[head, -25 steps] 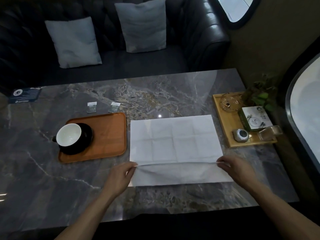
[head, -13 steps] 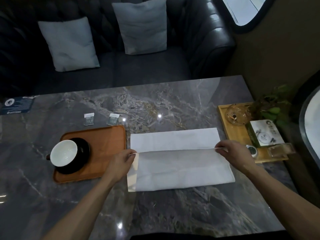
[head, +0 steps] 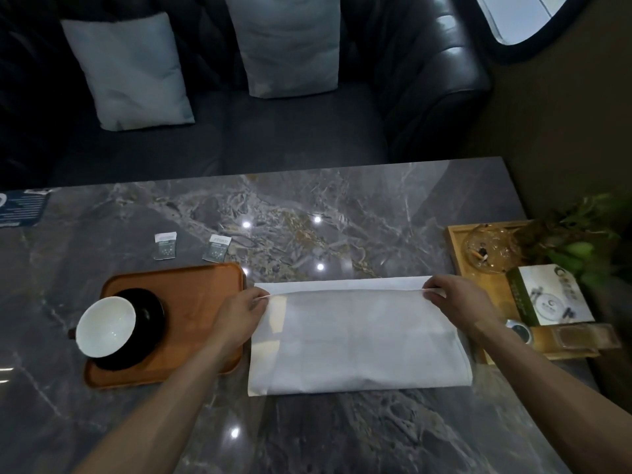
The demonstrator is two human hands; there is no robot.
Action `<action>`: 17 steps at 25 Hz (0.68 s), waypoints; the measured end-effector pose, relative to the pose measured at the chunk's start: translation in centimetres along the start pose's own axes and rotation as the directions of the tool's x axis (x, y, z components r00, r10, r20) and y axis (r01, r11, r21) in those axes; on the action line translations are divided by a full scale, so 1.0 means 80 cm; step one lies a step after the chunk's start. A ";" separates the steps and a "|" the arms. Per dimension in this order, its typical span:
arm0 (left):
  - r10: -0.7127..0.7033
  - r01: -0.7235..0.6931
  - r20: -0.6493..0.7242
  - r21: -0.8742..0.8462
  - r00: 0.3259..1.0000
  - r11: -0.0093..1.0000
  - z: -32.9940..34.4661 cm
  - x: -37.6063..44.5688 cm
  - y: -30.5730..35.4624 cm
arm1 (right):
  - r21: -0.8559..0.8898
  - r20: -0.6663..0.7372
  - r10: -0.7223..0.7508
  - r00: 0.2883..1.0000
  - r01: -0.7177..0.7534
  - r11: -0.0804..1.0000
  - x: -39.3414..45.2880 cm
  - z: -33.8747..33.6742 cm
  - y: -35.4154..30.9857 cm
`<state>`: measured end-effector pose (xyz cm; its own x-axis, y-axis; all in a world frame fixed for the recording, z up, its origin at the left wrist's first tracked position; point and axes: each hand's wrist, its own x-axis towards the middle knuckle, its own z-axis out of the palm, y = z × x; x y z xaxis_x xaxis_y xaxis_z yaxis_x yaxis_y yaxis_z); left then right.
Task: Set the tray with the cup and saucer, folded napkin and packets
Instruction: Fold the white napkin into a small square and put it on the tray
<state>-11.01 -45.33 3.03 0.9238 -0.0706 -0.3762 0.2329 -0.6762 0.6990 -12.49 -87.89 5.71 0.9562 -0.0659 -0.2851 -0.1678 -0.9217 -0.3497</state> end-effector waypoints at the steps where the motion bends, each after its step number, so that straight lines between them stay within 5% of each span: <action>1: -0.003 0.003 0.001 0.006 1.000 1.000 0.002 0.005 -0.001 | -0.008 0.010 0.007 1.000 -0.007 1.000 0.006 0.002 0.001; 17: -0.063 0.093 -0.104 0.323 0.993 0.942 0.021 0.040 0.003 | -0.168 0.034 0.048 0.998 -0.042 0.985 0.048 0.019 0.002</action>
<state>-8.46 -46.96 0.99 0.9340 0.0484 -0.3539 0.2074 -0.8801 0.4271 -9.21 -87.69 3.22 0.9382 -0.0970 -0.3321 -0.1647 -0.9693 -0.1824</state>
